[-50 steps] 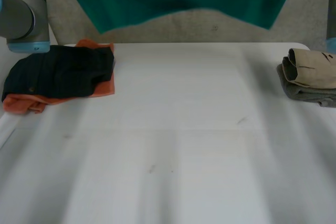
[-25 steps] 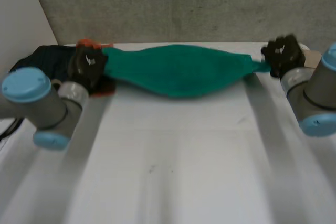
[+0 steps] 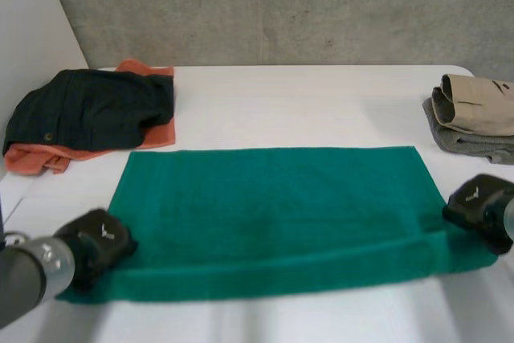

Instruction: Fold the laundry.

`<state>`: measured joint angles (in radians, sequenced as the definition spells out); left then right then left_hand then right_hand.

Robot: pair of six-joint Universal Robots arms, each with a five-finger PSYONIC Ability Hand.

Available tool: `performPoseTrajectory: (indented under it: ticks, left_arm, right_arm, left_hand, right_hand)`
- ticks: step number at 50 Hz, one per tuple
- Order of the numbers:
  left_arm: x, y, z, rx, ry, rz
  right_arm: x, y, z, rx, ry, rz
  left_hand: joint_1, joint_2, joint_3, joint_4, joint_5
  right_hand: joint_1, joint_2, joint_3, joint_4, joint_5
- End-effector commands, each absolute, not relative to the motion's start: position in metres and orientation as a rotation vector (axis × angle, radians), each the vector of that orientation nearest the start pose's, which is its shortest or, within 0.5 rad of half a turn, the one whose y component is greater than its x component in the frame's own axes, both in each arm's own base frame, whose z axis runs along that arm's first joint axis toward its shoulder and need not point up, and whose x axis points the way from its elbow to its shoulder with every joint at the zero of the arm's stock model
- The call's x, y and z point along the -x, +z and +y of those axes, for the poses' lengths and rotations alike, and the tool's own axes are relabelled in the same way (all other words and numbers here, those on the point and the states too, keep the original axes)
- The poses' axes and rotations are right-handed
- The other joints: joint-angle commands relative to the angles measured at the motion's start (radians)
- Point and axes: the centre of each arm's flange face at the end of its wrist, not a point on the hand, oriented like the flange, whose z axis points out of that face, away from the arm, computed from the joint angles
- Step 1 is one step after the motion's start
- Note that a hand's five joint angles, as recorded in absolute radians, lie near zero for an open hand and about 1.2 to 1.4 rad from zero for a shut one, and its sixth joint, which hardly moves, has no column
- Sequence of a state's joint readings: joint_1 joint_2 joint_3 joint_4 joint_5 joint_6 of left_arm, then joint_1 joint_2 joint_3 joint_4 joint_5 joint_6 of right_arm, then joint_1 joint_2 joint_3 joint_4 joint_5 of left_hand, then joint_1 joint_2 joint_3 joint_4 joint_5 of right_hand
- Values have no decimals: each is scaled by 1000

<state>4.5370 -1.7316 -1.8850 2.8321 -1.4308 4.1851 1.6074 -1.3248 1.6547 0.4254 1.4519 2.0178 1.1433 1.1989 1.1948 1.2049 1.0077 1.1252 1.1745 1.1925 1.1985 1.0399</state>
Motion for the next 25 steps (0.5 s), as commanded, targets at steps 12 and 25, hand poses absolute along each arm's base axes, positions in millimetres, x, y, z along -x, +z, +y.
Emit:
performPoseTrajectory:
  ticks: [12,25]
  left_arm:
    - [247,152,-363,-1282,-1622,1854]
    - [276,147,-401,-1180,-1835,1659]
  right_arm:
    - [-200,163,-378,1564,-1976,2460]
    - [-225,147,-425,1508,-2278,2318]
  left_hand:
    - [253,197,201,191,214]
    - [-206,-261,-257,-267,-245]
  right_hand:
    - [271,222,204,198,182]
    - [-872,-921,-939,-945,-961]
